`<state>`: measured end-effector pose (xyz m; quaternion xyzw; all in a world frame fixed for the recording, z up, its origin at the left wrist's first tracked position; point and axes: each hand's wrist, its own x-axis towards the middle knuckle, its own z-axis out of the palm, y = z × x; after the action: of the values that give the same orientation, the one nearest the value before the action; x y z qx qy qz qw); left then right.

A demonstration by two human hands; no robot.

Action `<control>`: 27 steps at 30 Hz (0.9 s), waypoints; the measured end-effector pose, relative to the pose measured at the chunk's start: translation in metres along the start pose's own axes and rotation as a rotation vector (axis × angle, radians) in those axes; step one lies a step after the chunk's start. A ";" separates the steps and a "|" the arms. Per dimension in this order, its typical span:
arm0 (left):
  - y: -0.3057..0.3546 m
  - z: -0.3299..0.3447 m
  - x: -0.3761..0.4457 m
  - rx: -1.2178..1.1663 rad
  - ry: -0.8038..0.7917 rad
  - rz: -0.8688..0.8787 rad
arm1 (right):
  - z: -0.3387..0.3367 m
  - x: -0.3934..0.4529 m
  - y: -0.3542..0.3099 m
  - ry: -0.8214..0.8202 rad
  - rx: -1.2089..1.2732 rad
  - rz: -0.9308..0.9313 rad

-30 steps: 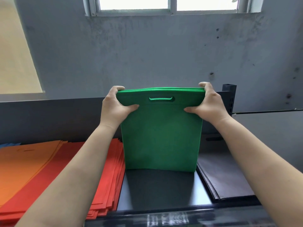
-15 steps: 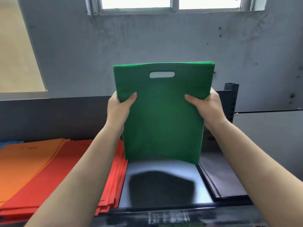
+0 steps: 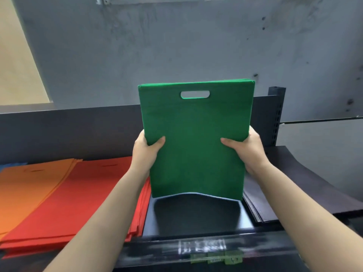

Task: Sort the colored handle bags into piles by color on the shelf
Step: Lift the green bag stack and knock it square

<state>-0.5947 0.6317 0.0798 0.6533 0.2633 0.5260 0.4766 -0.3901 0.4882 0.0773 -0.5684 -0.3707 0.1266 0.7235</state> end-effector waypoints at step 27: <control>-0.054 -0.028 -0.044 0.313 -0.201 -0.254 | -0.013 -0.034 0.045 -0.210 -0.413 0.218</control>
<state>-0.6263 0.6264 0.0117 0.7299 0.3730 0.3466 0.4560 -0.3943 0.4726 0.0213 -0.7244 -0.3984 0.1836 0.5317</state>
